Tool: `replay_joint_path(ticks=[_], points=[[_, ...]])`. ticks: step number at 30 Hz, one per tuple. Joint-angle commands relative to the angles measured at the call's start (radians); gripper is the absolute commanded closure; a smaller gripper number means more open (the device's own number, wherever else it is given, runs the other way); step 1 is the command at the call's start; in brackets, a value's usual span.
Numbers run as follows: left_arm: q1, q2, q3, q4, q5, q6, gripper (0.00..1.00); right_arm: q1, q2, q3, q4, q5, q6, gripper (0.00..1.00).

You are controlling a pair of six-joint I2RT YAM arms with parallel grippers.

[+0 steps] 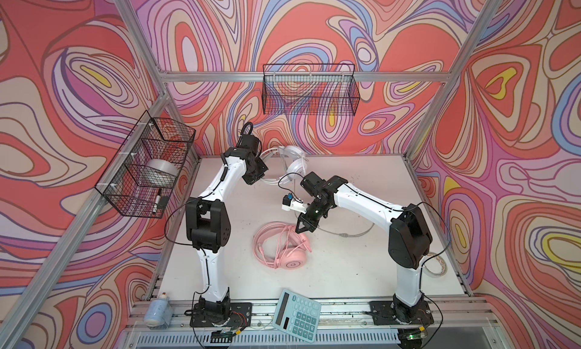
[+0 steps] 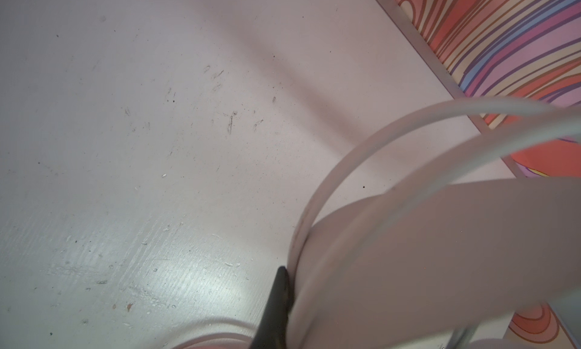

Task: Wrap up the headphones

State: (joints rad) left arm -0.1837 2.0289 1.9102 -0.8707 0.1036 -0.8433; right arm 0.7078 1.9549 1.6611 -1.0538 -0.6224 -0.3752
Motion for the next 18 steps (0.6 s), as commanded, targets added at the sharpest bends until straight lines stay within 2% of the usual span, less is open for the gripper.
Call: replay_joint_path(ticks=[1,9,18], points=[[0.003,-0.035,0.015,0.059,0.006,-0.047,1.0,0.019,-0.005,0.043,-0.023,-0.058,-0.014,1.0],[0.003,0.012,0.019,0.02,-0.073,-0.024,1.0,0.019,-0.033,0.129,-0.07,-0.086,-0.045,1.0],[-0.008,0.065,0.047,-0.051,-0.156,0.025,1.0,0.019,0.022,0.312,-0.158,-0.022,-0.091,1.0]])
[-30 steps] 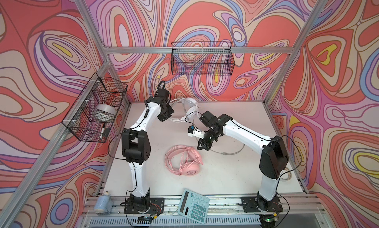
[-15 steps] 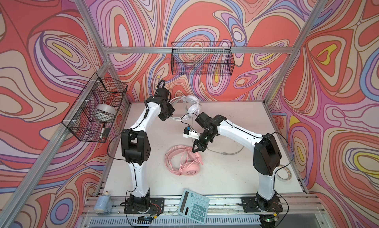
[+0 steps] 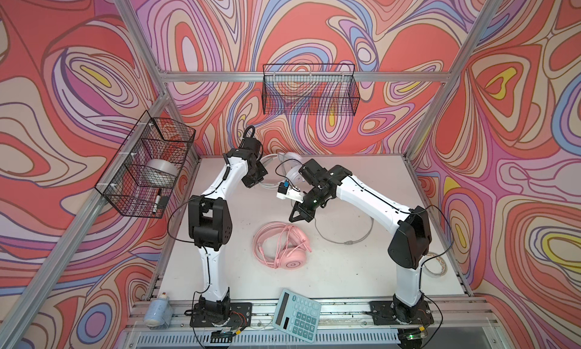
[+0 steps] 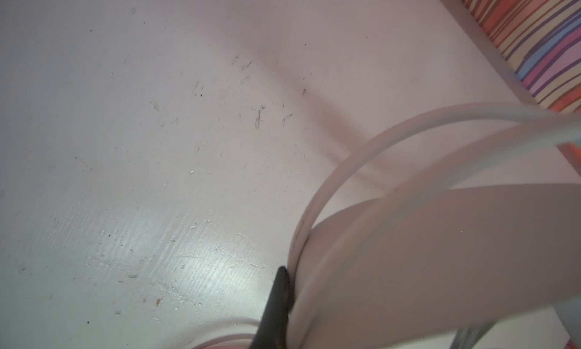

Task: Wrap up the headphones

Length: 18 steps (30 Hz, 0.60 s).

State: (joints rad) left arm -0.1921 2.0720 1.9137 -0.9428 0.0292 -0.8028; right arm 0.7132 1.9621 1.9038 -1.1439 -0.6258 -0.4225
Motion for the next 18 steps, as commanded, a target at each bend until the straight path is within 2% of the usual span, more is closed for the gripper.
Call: replay_joint_path(ticks=[1,8,11,18], points=[[-0.003,0.022,0.045,0.018,-0.093,-0.007,1.0,0.014,0.032,0.106,-0.089,-0.011,-0.052,1.0],[-0.02,0.053,0.114,-0.053,-0.153,0.085,1.0,0.012,0.118,0.322,-0.163,0.059,-0.099,1.0],[-0.026,0.067,0.141,-0.078,-0.141,0.141,1.0,0.005,0.149,0.394,-0.187,0.098,-0.117,1.0],[-0.049,0.074,0.177,-0.125,-0.16,0.276,1.0,-0.027,0.183,0.483,-0.206,0.178,-0.14,1.0]])
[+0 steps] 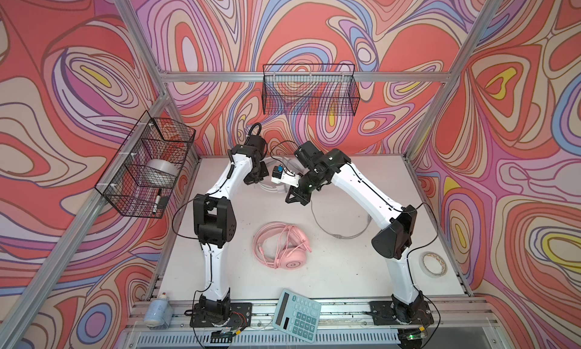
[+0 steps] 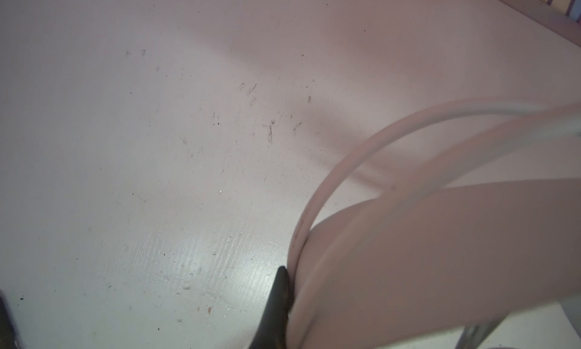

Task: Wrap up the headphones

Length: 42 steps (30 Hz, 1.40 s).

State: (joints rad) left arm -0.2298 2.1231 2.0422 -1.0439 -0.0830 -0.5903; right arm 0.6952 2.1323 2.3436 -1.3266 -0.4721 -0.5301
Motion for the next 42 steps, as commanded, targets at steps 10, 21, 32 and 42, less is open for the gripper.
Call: replay_joint_path(ticks=[10,21,32,42], points=[[-0.039,0.037,0.091,-0.069,-0.057,0.216,1.0,-0.029,0.012,0.052,0.045,0.166,-0.065,1.0],[-0.067,0.049,0.11,-0.105,-0.067,0.314,1.0,-0.038,0.0,0.003,0.219,0.371,-0.081,1.0],[-0.077,0.014,0.084,-0.082,0.018,0.387,1.0,-0.132,0.028,-0.038,0.367,0.423,0.03,1.0],[-0.088,-0.057,0.014,-0.037,0.025,0.44,1.0,-0.198,0.085,-0.019,0.399,0.424,0.154,1.0]])
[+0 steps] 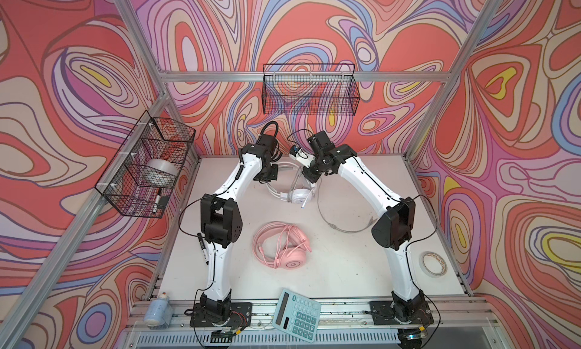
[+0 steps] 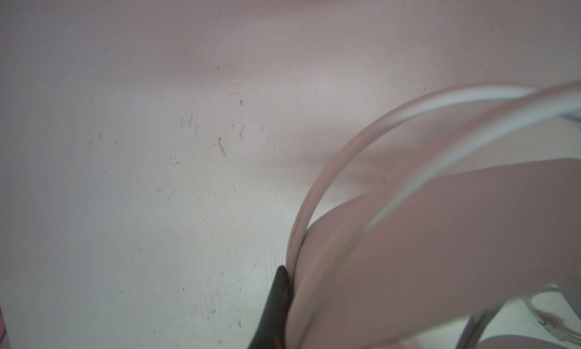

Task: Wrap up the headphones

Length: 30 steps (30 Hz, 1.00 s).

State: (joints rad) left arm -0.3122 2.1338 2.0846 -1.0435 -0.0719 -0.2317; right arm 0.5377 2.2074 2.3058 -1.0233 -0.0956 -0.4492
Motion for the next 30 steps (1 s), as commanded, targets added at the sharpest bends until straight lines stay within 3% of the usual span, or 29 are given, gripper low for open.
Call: replay_joint_path(ticks=[1,14,19,24,30], points=[[-0.006,-0.075,-0.036,-0.032,0.015,0.089,1.0,-0.048,0.015,0.017,0.103,0.059,0.087,1.0],[-0.013,-0.112,-0.054,-0.03,0.065,0.126,1.0,-0.116,0.048,-0.026,0.122,0.008,0.218,0.95],[-0.013,-0.103,-0.045,-0.041,0.028,0.126,1.0,-0.118,0.006,-0.071,0.176,-0.036,0.21,0.92],[-0.013,-0.07,-0.014,-0.069,0.002,0.109,1.0,-0.118,-0.095,-0.226,0.305,-0.074,0.173,0.9],[-0.013,-0.061,0.007,-0.076,0.032,0.117,1.0,-0.12,-0.1,-0.274,0.311,-0.005,0.158,0.9]])
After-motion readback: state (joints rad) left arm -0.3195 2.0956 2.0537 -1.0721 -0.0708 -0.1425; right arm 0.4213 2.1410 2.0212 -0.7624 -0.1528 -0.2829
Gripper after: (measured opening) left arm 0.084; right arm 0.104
